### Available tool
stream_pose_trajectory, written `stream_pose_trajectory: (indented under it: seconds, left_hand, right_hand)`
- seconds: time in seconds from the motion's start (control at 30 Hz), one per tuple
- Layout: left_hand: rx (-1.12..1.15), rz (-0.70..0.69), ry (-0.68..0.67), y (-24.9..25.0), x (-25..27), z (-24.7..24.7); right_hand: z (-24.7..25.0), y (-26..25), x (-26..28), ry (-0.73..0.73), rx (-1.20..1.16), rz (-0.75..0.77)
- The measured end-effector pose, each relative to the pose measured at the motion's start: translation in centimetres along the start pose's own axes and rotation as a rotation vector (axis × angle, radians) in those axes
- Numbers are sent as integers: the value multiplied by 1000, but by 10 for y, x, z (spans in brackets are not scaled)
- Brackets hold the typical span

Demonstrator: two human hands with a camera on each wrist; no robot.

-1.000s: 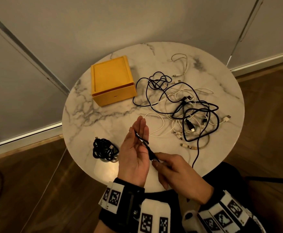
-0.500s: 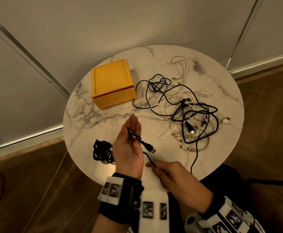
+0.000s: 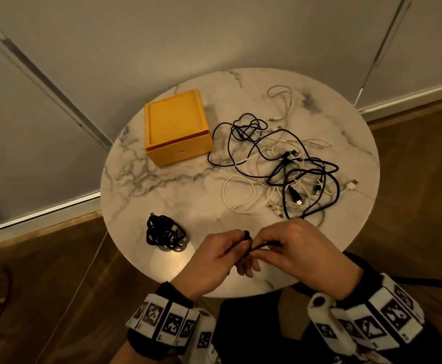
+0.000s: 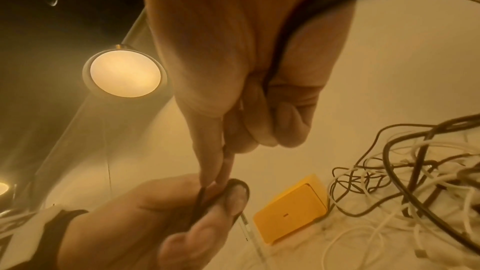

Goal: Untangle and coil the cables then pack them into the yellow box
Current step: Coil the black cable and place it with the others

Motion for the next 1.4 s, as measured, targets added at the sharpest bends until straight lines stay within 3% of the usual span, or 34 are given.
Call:
stream_pose_trajectory:
  seconds: [0.13,0.33,0.53,0.7,0.83,1.0,1.27,1.4]
  left_hand:
    - [101,-25,-54,13,3,-3]
    - [24,52,-163,10,2,-5]
    - [244,107,-204,6,10,-8]
    - [494,64,-144,24,20,-5]
    - [725,19,-126,38,25,-10]
    - [667,-3,64,39,18,9]
    - [782,8,247,38,6,18]
    - [814,-17,319,42,0,17]
  right_hand:
    - [13,0,-5,45,-74,50]
    - [11,1,-5,13,-150,74]
    - [25,8,-8,24,-293,-15]
    - [32,7,-12,110,-556,-90]
    - [22,0,-16,196,-629,-98]
    - [13,1,-13,319,-528,-76]
    - [-28,-5,-2,195,-427,-161]
    - [-23,-6,-8,157,-835,-231]
Point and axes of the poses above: each hand's wrist, its own x-axis away from the middle knuckle, its own z-axis out of the back of the hand, y = z × x, the point moved 6 cm from there along -x, towards the middle knuckle
